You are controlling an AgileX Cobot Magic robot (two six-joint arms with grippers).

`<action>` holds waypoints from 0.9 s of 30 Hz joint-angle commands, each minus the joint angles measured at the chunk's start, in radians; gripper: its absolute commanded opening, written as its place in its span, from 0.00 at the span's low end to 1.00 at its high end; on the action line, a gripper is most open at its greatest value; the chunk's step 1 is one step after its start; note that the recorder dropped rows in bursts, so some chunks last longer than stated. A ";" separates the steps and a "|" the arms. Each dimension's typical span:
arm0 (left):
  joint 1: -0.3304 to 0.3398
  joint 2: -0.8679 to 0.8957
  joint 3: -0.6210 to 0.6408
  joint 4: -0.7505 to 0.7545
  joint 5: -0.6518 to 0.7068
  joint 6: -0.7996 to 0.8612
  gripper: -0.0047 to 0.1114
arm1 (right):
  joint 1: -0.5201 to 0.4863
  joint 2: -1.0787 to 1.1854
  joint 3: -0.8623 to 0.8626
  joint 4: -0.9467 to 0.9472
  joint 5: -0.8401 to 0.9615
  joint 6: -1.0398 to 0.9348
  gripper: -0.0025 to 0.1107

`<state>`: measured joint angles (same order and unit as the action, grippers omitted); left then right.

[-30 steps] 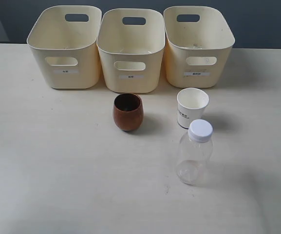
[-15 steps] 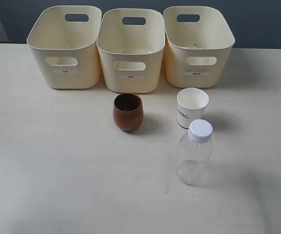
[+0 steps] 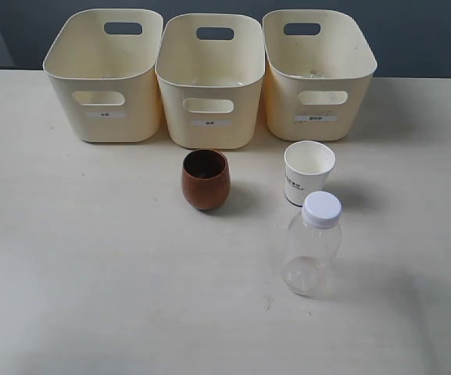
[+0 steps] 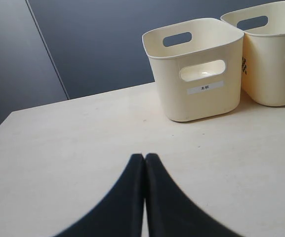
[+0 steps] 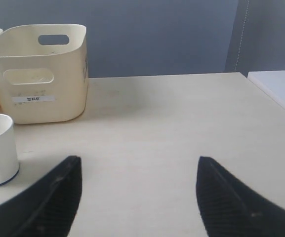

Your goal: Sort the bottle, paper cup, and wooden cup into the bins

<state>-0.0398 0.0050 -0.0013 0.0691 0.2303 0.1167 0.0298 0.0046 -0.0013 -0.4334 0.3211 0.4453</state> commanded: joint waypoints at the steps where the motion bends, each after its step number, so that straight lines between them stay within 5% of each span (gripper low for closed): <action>1: -0.003 -0.005 0.001 0.000 -0.006 -0.002 0.04 | -0.006 -0.005 0.001 -0.014 -0.002 -0.002 0.58; 9: -0.003 -0.005 0.001 0.000 -0.006 -0.002 0.04 | -0.006 -0.005 0.001 -0.145 -0.072 -0.002 0.58; 19: -0.003 -0.005 0.001 0.000 -0.006 -0.002 0.04 | -0.006 -0.005 0.001 -0.160 -0.451 -0.002 0.58; 27: -0.003 -0.005 0.001 0.000 -0.006 -0.002 0.04 | -0.006 -0.005 0.001 -0.160 -0.583 -0.001 0.58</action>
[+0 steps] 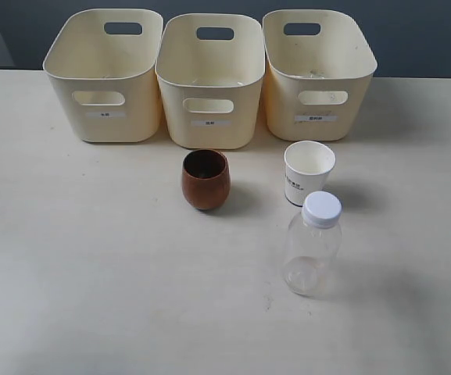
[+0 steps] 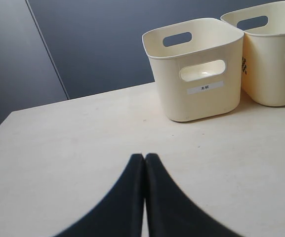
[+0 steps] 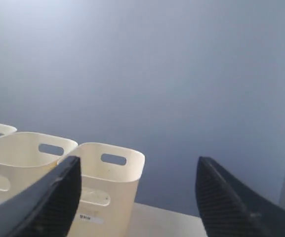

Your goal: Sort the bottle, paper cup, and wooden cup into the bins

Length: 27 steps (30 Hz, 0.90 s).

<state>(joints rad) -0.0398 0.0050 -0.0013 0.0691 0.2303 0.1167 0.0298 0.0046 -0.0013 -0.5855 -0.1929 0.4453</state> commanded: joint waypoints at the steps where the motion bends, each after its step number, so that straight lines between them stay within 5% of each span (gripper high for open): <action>1: -0.003 -0.005 0.001 0.000 -0.006 -0.002 0.04 | -0.006 -0.005 0.001 -0.008 -0.088 -0.001 0.58; 7: -0.003 -0.005 0.001 0.000 -0.006 -0.002 0.04 | -0.006 -0.005 0.001 -0.008 -0.315 0.032 0.58; 17: -0.003 -0.005 0.001 0.000 -0.006 -0.002 0.04 | -0.006 -0.005 0.001 -0.069 -0.548 0.798 0.58; 27: -0.003 -0.005 0.001 0.000 -0.006 -0.002 0.04 | -0.006 -0.005 0.001 -0.138 -0.550 0.849 0.58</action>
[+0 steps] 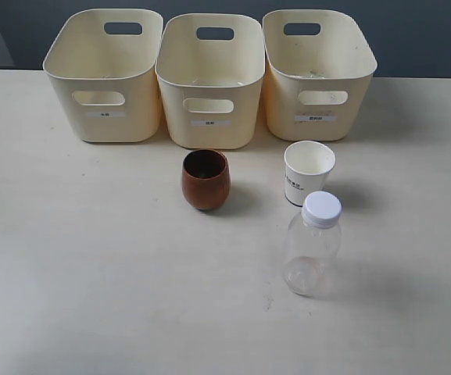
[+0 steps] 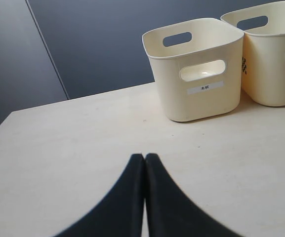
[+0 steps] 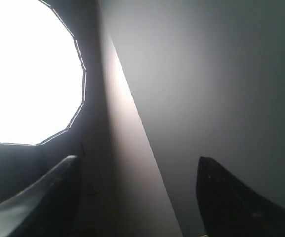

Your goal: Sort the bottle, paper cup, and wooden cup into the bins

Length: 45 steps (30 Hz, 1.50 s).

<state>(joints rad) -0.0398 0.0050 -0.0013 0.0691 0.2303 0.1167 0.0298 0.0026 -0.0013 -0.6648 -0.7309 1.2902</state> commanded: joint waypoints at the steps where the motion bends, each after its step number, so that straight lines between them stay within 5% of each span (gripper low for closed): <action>1: -0.003 -0.005 0.001 0.000 -0.006 -0.002 0.04 | -0.006 -0.003 0.001 -0.097 -0.012 0.005 0.58; 9: -0.003 -0.005 0.001 0.000 -0.007 -0.002 0.04 | -0.006 -0.003 0.001 -0.536 -0.080 0.157 0.58; 18: -0.003 -0.005 0.001 0.000 -0.005 -0.002 0.04 | -0.006 -0.003 0.001 -0.675 -0.173 0.188 0.58; 45: -0.003 -0.005 0.001 0.000 -0.005 -0.002 0.04 | -0.006 -0.003 0.001 -0.740 0.105 0.290 0.58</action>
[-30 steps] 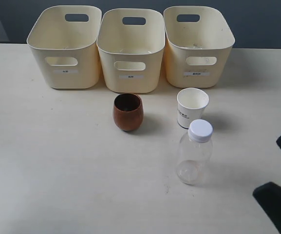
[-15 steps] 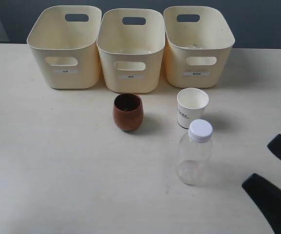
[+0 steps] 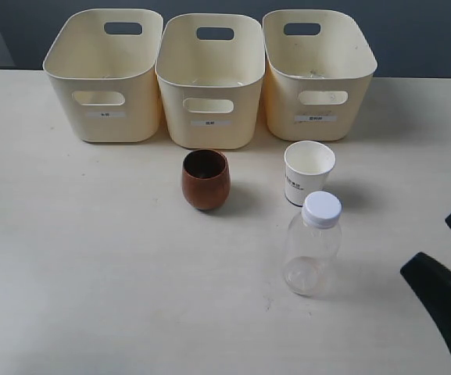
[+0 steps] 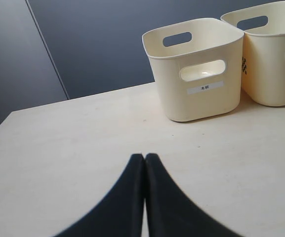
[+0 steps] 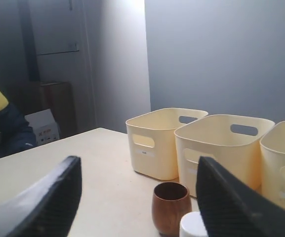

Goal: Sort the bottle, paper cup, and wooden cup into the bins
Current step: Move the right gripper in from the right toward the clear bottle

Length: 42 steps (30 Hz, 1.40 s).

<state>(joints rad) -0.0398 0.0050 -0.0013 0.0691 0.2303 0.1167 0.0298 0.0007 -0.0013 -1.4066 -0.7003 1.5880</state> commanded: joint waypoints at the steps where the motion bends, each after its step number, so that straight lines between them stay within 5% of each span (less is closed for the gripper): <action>1: -0.003 -0.005 0.001 0.000 -0.005 -0.002 0.04 | -0.006 -0.001 0.001 0.007 0.089 -0.019 0.58; 21: -0.003 -0.005 0.001 0.000 -0.005 -0.002 0.04 | -0.006 0.132 -0.028 0.223 0.130 -0.276 0.58; 42: -0.003 -0.005 0.001 0.000 -0.007 -0.002 0.04 | -0.006 1.001 -0.175 0.361 -0.217 -0.658 0.58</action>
<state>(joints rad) -0.0398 0.0050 -0.0013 0.0691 0.2303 0.1167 0.0298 0.9277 -0.1711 -1.0795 -0.8377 0.9936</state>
